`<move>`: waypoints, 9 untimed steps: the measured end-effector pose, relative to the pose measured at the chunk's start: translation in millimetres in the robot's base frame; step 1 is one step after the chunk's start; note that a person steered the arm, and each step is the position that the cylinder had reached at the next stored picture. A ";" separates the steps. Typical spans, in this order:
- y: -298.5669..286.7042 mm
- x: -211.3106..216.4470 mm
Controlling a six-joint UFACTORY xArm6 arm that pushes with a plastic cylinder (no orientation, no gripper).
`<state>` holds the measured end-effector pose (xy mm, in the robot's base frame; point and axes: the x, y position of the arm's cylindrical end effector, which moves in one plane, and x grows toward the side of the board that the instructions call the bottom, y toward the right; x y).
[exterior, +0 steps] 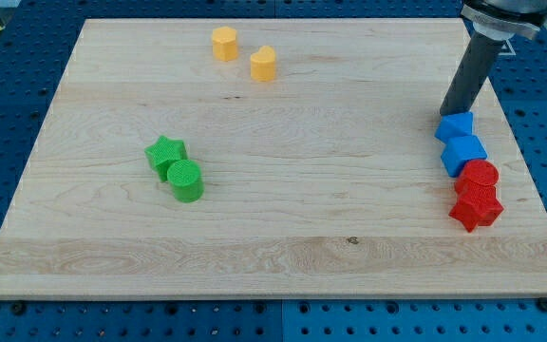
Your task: Point your arm towards red star
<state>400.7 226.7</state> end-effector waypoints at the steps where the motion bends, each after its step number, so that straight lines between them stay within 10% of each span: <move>1: -5.9 12.3; 6: -61.0 45.8; 9: -92.7 145.1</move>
<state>545.8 134.0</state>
